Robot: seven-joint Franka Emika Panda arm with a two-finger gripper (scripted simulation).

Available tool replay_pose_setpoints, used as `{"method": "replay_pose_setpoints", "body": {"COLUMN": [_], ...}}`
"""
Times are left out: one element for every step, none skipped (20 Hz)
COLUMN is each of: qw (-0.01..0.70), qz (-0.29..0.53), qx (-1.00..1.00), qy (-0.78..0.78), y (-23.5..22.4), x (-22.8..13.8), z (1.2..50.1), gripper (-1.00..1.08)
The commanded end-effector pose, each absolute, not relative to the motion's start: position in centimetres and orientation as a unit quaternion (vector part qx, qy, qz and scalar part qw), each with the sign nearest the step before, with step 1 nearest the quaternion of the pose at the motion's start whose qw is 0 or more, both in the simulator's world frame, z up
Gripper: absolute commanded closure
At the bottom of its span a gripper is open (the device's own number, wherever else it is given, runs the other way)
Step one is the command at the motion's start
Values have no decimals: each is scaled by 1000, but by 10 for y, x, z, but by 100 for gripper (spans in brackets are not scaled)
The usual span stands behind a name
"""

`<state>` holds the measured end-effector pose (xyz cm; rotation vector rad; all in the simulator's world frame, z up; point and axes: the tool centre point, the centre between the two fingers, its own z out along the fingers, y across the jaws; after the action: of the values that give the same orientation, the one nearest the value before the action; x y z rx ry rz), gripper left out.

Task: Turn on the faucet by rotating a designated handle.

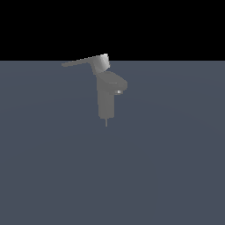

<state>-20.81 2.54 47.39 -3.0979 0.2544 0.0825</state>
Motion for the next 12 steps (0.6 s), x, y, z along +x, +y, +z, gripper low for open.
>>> {"method": "replay_pose_setpoints", "body": {"qw": [22, 24, 25, 27, 29, 30, 31, 32, 32, 33, 33, 33], "qz": [32, 35, 38, 41, 43, 46, 49, 52, 55, 58, 60, 63], "qx": [-994, -992, -991, -989, -987, -985, -983, -980, -978, -975, -972, -970], "qy": [106, 117, 129, 140, 152, 164, 175, 187, 199, 211, 223, 235], "y": [29, 31, 33, 34, 36, 38, 40, 42, 44, 46, 48, 50], "x": [-194, -188, -181, -175, -168, -161, -155, -148, -141, -135, -128, -122], "z": [472, 472, 471, 469, 468, 466, 465, 463, 461, 458, 456, 454], "gripper": [108, 108, 108, 108, 108, 108, 108, 108, 108, 108, 108, 108]}}
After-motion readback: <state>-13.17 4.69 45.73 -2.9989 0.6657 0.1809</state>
